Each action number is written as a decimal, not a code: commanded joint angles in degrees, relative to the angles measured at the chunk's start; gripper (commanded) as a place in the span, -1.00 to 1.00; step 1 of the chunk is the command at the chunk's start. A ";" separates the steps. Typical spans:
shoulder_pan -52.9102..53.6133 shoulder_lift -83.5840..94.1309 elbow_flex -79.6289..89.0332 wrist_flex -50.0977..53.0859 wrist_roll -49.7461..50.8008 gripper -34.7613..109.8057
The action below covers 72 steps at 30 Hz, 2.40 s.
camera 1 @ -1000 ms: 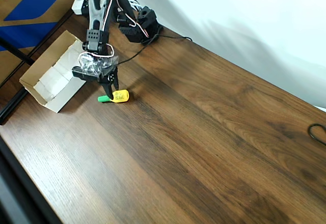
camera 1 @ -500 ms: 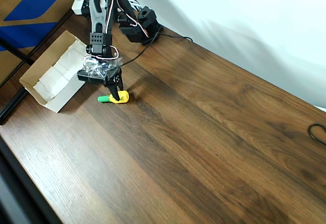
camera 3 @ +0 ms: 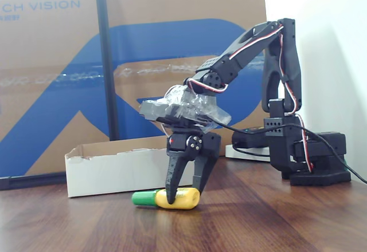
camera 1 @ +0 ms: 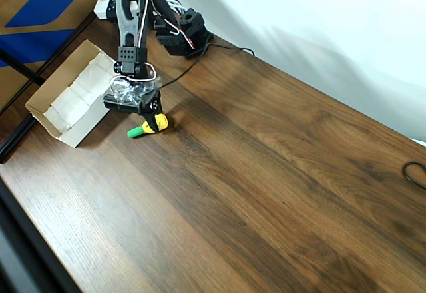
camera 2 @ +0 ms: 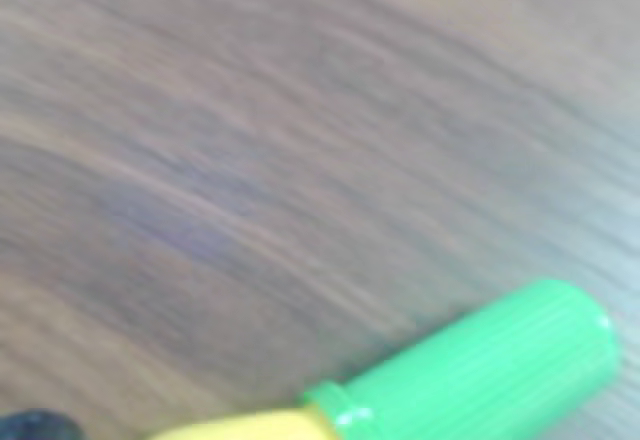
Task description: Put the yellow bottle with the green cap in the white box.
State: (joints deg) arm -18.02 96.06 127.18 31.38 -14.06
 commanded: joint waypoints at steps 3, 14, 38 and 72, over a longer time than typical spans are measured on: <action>0.62 0.97 -2.46 0.26 -0.62 -0.44; 1.85 4.66 -2.29 1.14 -0.88 -0.52; 23.47 34.01 4.31 7.03 4.75 -0.52; 47.11 28.56 5.62 -3.69 6.06 -0.52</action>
State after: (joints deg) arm 28.39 123.22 133.15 27.95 -7.73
